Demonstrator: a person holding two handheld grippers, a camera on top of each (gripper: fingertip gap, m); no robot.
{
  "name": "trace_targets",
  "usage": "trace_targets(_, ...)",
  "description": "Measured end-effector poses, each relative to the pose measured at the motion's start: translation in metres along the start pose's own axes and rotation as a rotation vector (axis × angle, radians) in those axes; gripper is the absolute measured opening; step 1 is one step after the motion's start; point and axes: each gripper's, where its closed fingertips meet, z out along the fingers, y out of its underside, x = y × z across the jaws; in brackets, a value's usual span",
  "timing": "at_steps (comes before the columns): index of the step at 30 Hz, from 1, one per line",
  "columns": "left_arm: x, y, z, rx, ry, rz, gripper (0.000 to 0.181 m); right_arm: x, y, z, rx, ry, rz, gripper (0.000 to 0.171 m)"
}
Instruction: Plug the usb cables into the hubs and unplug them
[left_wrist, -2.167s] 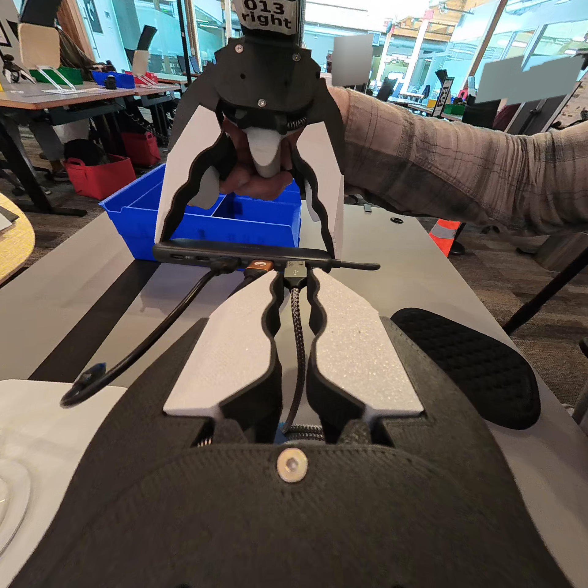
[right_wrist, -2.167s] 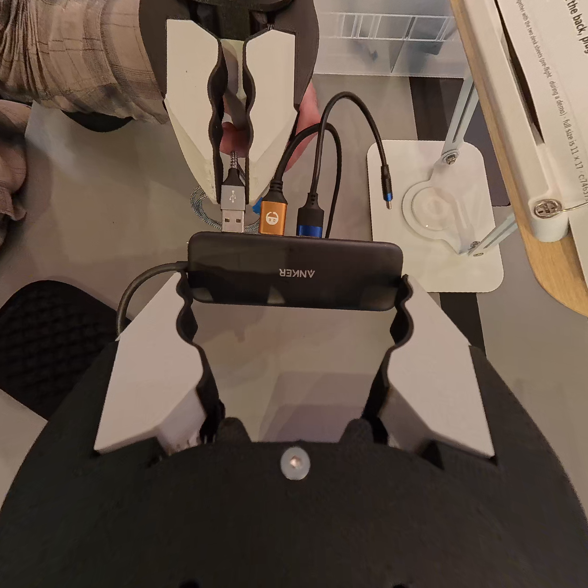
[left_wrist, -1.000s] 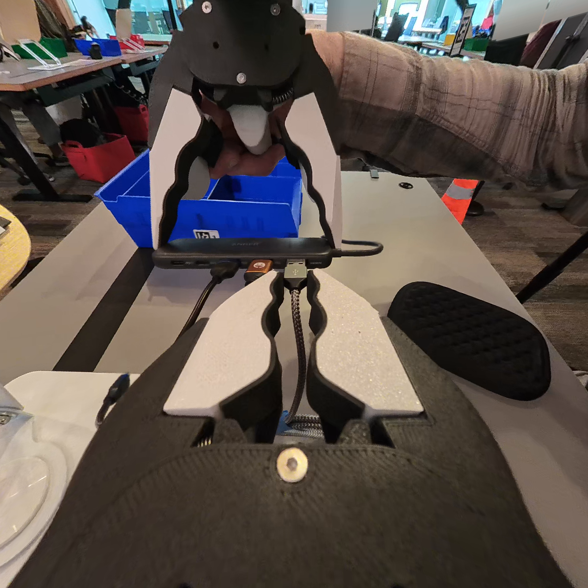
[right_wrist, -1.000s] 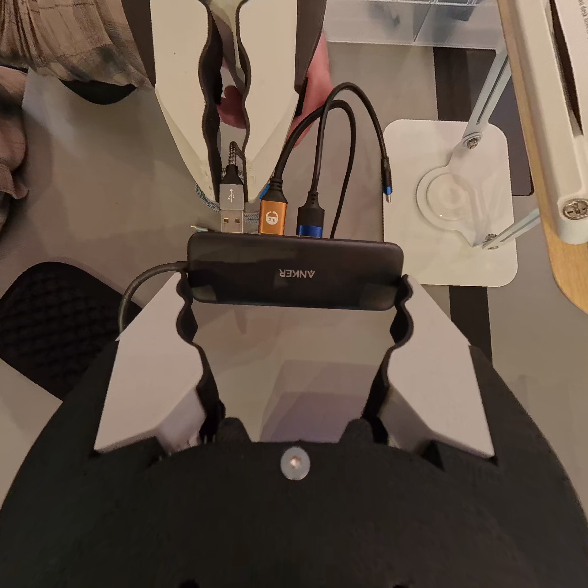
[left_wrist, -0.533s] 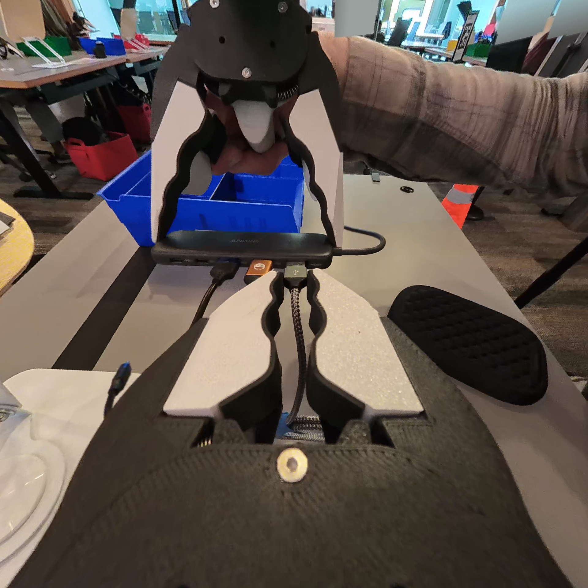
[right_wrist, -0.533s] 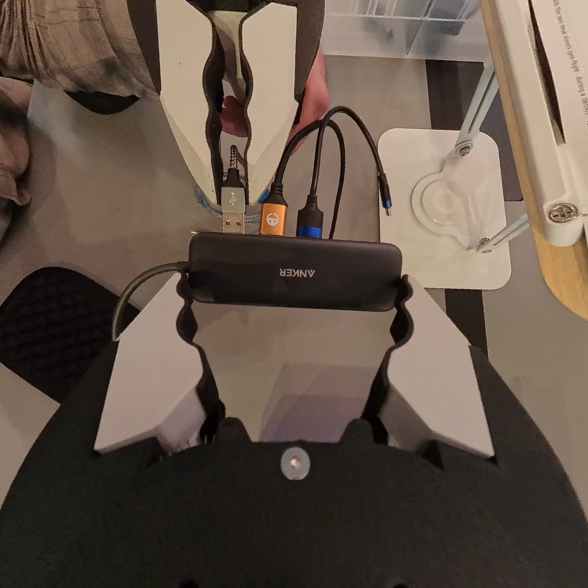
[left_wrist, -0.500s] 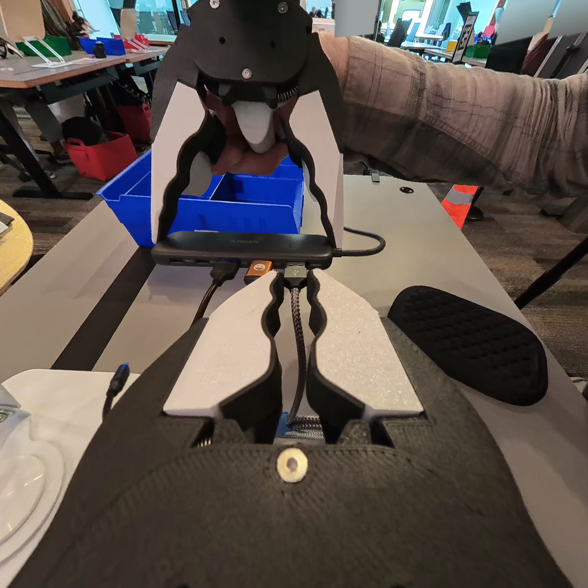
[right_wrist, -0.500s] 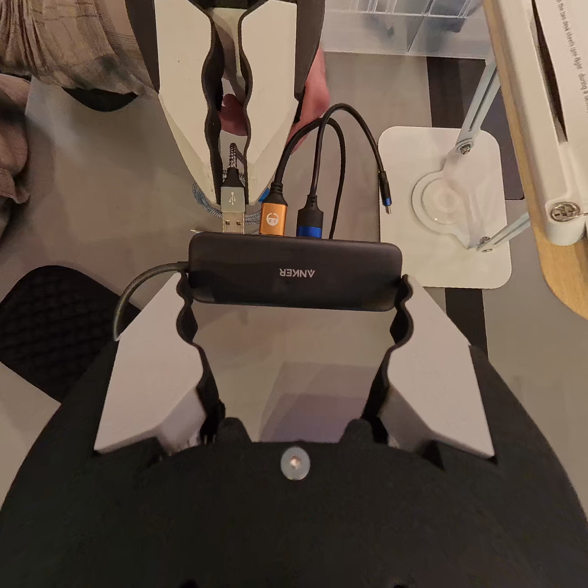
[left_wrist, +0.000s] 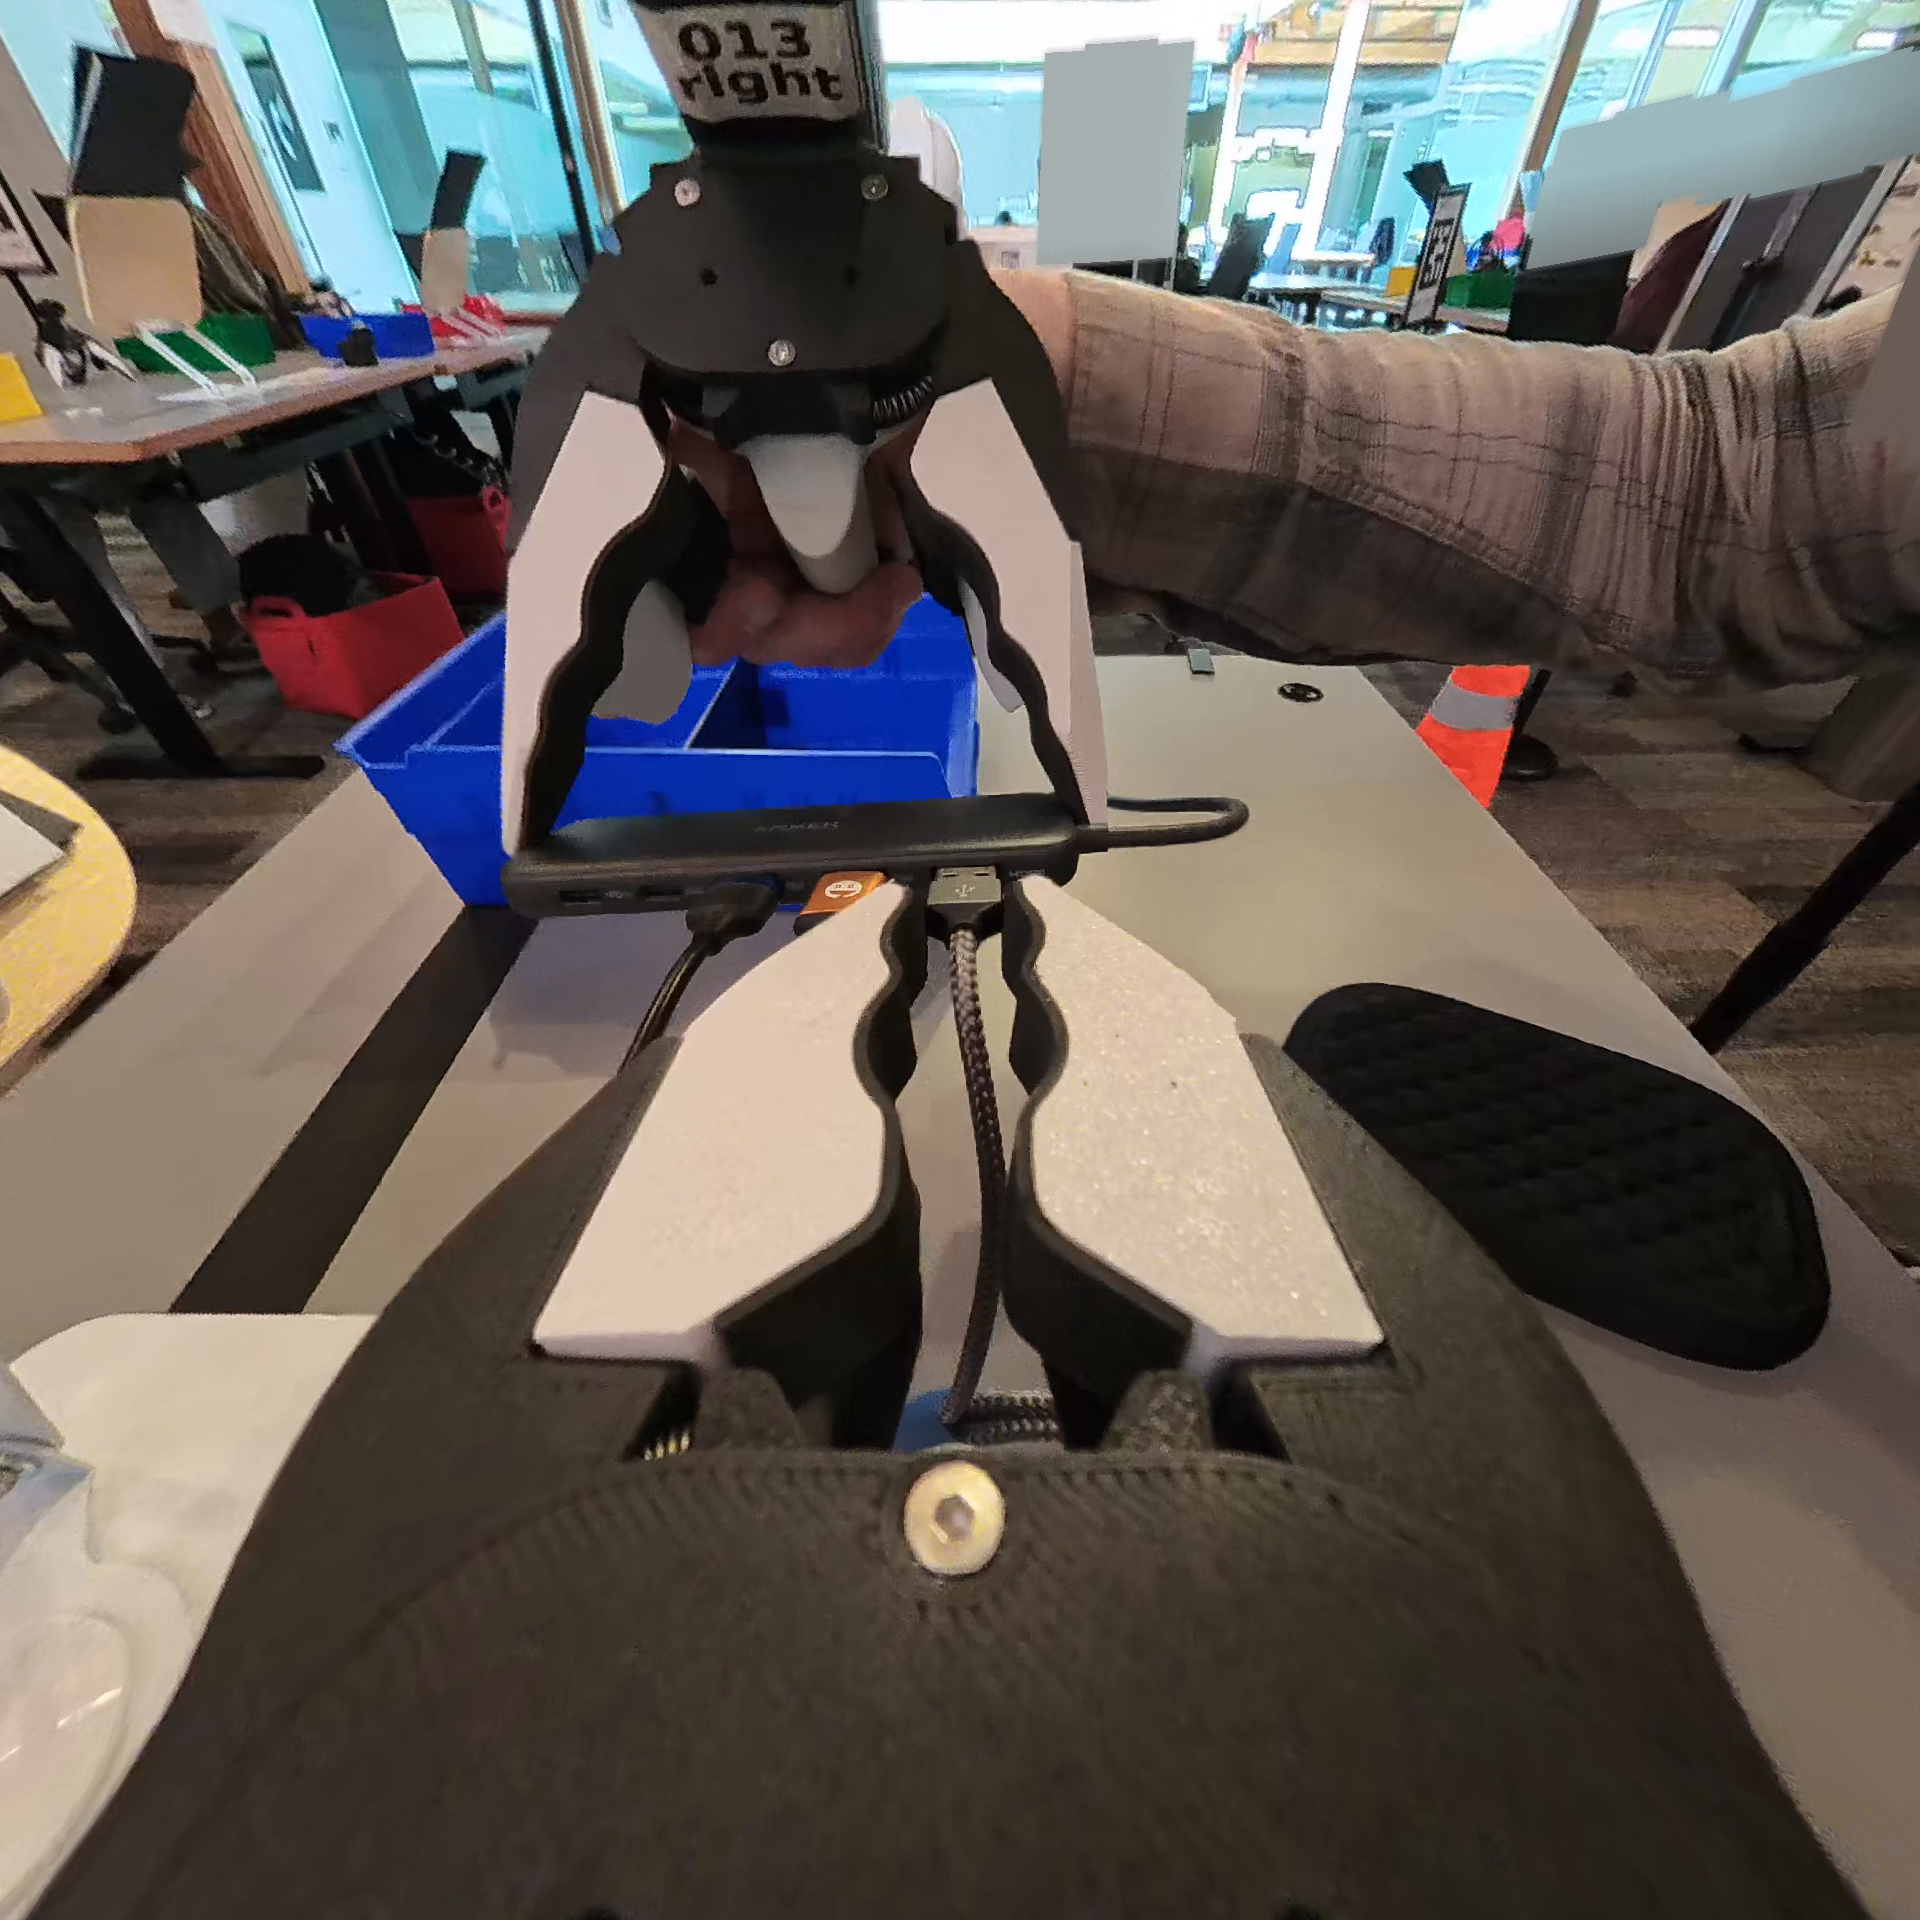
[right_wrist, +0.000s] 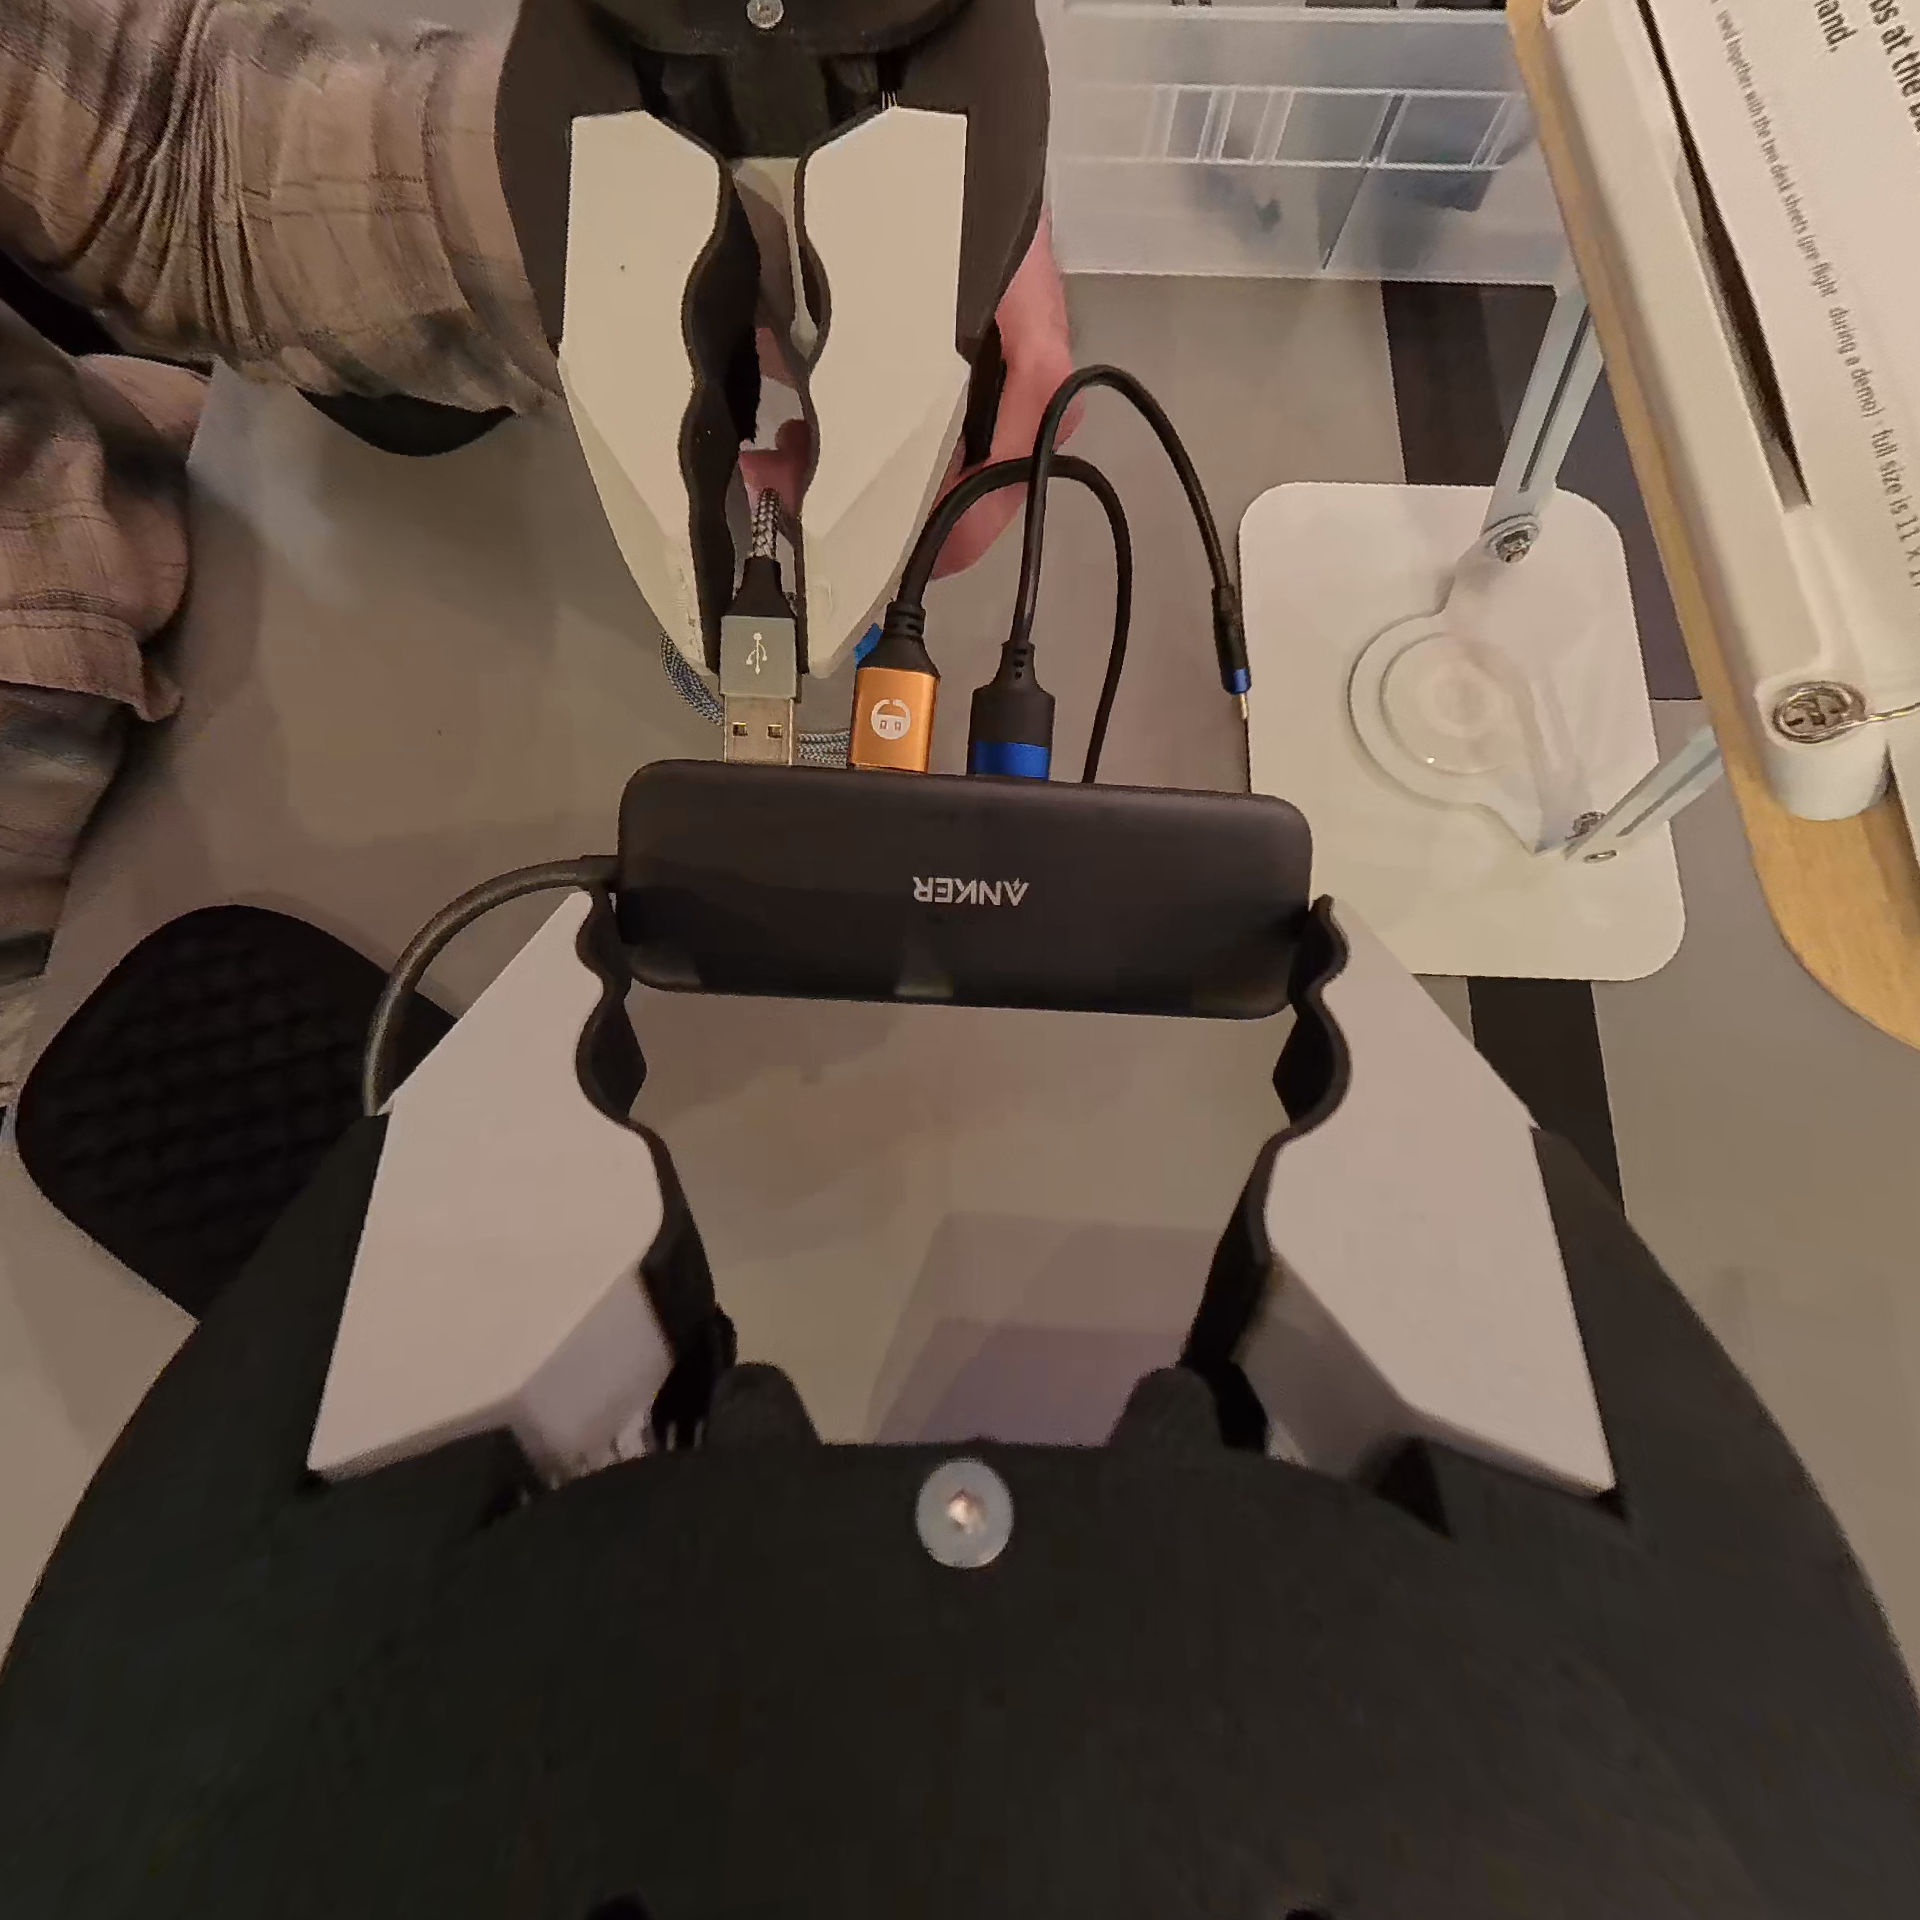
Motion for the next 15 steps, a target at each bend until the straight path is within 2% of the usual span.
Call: trace_targets(15, -0.0014, -0.0021, 0.003, 0.061, -0.009, -0.003, 0.014, 0.0005, 0.0017, -0.0038, 0.018, 0.009, 0.011, 0.125)
